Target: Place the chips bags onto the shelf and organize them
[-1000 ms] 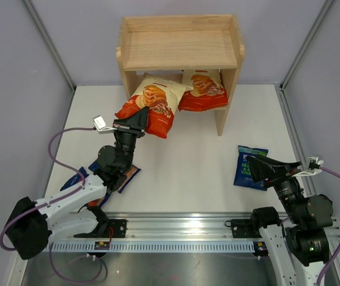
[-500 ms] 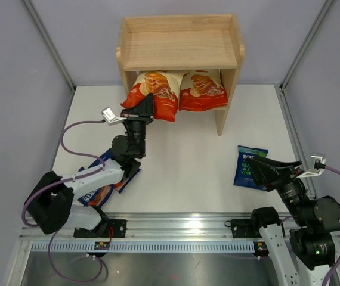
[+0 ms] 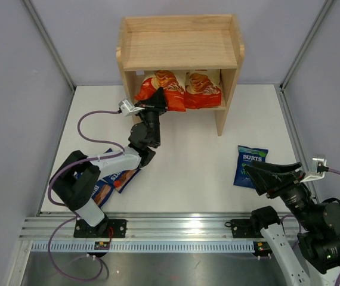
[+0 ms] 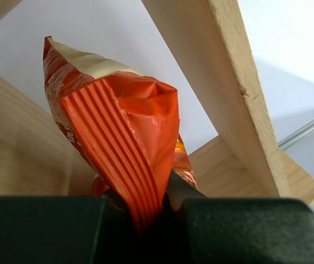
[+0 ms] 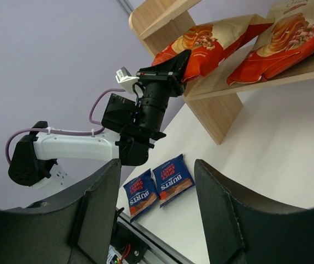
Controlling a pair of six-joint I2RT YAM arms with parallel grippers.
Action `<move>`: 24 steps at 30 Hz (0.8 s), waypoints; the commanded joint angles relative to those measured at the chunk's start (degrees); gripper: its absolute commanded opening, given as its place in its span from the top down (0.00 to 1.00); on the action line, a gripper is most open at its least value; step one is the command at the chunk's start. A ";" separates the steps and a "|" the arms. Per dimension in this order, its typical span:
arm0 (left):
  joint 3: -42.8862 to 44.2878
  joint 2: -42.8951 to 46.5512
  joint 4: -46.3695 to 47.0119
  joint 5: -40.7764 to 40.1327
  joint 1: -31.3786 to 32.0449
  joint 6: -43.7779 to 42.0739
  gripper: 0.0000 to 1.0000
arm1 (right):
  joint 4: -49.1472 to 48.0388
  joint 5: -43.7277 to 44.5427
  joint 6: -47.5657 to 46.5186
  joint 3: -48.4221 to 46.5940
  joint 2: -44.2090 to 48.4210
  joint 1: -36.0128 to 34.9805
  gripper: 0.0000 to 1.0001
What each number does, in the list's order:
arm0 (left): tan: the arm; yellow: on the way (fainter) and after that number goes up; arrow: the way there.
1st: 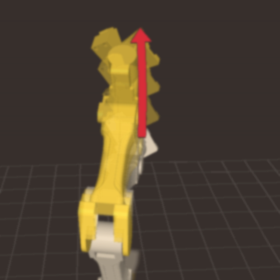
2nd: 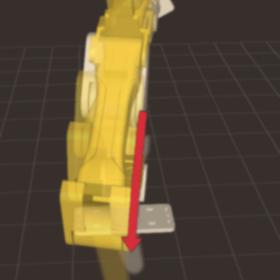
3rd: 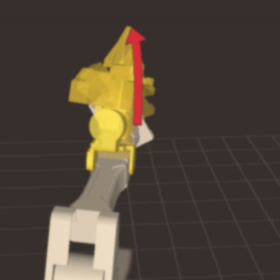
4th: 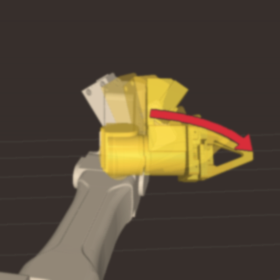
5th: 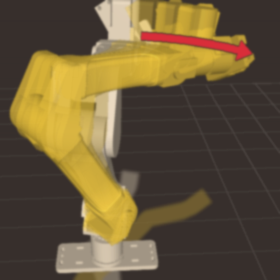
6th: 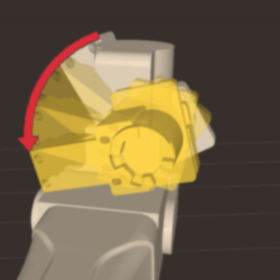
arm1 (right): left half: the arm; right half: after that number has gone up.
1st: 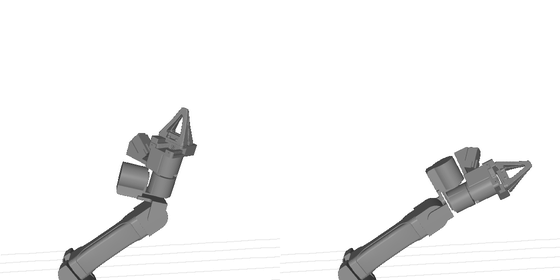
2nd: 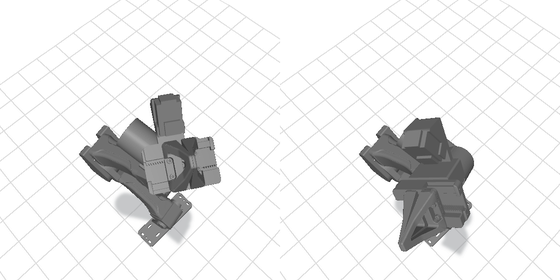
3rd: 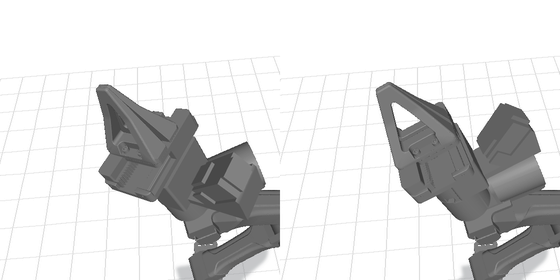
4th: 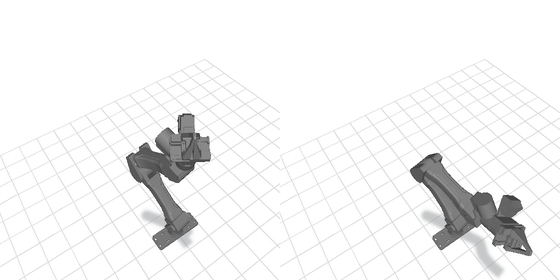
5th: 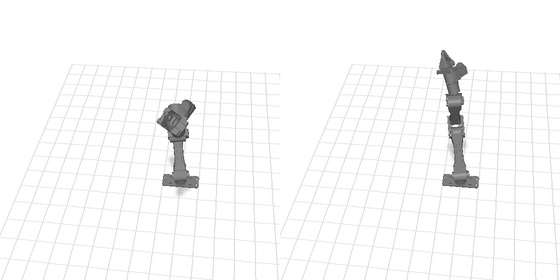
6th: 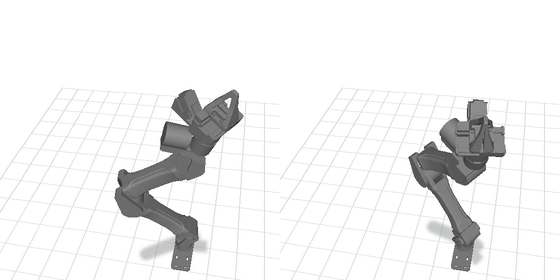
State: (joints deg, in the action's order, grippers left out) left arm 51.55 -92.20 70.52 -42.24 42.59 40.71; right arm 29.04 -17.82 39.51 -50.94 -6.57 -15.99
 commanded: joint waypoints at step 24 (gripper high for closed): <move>0.31 5.63 24.84 -1.36 -2.07 -11.00 0.99 | -4.34 0.42 -3.65 1.63 -5.91 -5.02 0.37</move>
State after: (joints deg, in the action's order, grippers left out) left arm 52.31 -90.72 71.35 -42.68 41.60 33.34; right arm 28.21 -16.64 35.97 -49.76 -10.92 -20.51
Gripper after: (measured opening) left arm 0.100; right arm 0.633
